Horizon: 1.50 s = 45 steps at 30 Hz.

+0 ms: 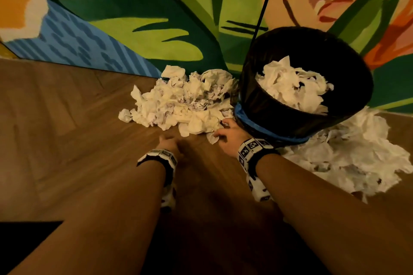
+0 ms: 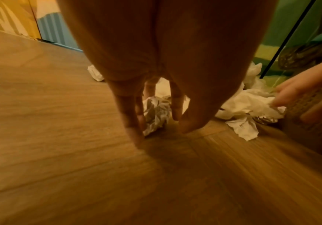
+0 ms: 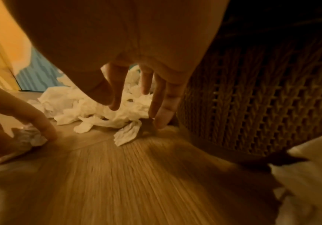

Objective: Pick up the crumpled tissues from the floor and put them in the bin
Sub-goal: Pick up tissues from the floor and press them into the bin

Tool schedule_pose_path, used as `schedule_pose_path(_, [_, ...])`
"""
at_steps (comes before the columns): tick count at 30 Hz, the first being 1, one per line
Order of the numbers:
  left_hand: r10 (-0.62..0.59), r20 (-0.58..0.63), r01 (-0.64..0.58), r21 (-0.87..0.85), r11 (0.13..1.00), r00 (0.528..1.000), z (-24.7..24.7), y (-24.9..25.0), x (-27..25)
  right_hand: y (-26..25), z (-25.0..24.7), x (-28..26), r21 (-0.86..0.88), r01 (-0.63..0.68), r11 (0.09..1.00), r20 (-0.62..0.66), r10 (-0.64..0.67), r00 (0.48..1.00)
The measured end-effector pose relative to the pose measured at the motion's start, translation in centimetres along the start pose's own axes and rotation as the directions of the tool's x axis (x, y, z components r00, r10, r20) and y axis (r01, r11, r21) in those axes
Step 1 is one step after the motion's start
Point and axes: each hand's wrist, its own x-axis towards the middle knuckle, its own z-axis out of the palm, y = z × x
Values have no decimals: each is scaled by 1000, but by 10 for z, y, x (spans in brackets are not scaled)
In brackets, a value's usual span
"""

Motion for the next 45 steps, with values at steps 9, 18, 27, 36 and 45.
schedule_pose_path(9, [-1,-256,-94,-361,928,967,13,5,9,5,23,25,-74,-52,996,135,62,989])
schedule_pose_path(18, [-106,-353,-135,-592,794,929,-17,46,4,11,16,0,313,-31,949,-234,109,966])
schedule_pose_path(27, [-165,-456,-240,-703,669,875,-19,44,-4,16,27,-25,484,-42,874,-261,190,946])
schedule_pose_path(36, [-307,-471,-259,-804,535,827,-20,13,-15,13,36,-23,550,-96,829,-233,262,936])
schedule_pose_path(45, [-135,-212,-15,-586,810,968,14,17,-17,-1,43,5,-75,56,996,-98,-63,993])
